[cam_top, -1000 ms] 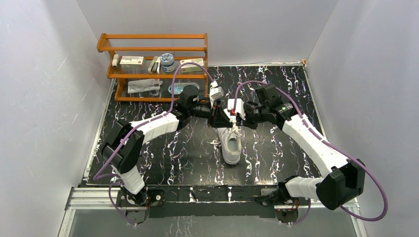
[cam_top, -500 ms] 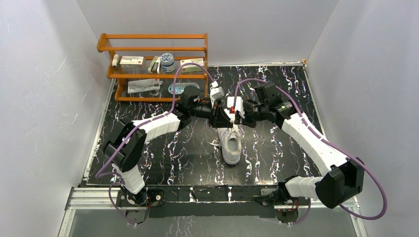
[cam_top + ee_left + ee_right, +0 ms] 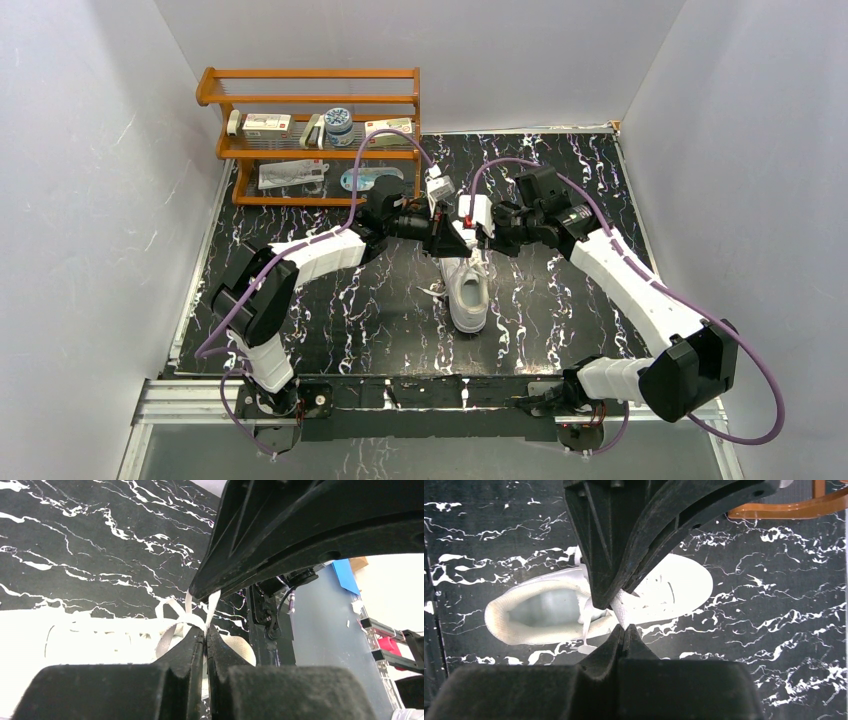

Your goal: Tie the shoes

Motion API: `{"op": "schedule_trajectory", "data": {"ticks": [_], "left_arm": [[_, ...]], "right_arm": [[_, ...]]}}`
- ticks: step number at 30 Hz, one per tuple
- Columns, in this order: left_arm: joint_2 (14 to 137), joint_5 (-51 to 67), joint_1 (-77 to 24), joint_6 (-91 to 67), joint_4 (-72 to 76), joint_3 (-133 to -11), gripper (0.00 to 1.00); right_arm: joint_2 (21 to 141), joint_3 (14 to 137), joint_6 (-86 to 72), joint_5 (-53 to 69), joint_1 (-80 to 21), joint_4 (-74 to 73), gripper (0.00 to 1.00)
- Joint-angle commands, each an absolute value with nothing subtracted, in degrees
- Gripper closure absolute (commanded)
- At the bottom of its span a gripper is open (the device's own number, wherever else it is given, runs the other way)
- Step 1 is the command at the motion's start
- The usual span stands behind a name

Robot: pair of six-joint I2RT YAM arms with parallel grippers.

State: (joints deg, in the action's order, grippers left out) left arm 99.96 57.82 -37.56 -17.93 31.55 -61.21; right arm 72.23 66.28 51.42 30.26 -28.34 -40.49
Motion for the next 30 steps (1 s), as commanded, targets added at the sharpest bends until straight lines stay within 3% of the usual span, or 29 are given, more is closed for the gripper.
{"op": "schedule_trajectory", "data": {"ticks": [1,10,18,25,27,30], "left_arm": [[97.26,55.23,-37.53,-18.62,28.25,-61.27,1.00],[95.81,52.70,-37.53,-28.14,35.39,-56.81,1.00],[95.01,51.21,-37.45,-30.02,35.47,-55.24,1.00],[96.43,51.44,-37.44,-35.45,41.98,-53.73,1.00],[96.75,51.49,-37.35,-36.09,42.86,-53.62,1.00],[97.22,51.60,-37.35,-37.15,43.68,-53.64,1.00]], "right_arm": [[71.39,70.70,51.44,25.44,-29.76,-40.23,1.00],[73.76,68.71,46.66,14.35,-34.18,-25.66,0.93],[77.29,71.86,47.16,-5.69,-41.95,-26.18,0.87],[75.09,65.11,44.72,-4.35,-42.18,-10.94,0.76],[76.53,63.81,44.61,-1.08,-42.01,-8.28,0.78],[79.26,63.66,42.80,1.83,-42.05,-5.19,0.91]]}}
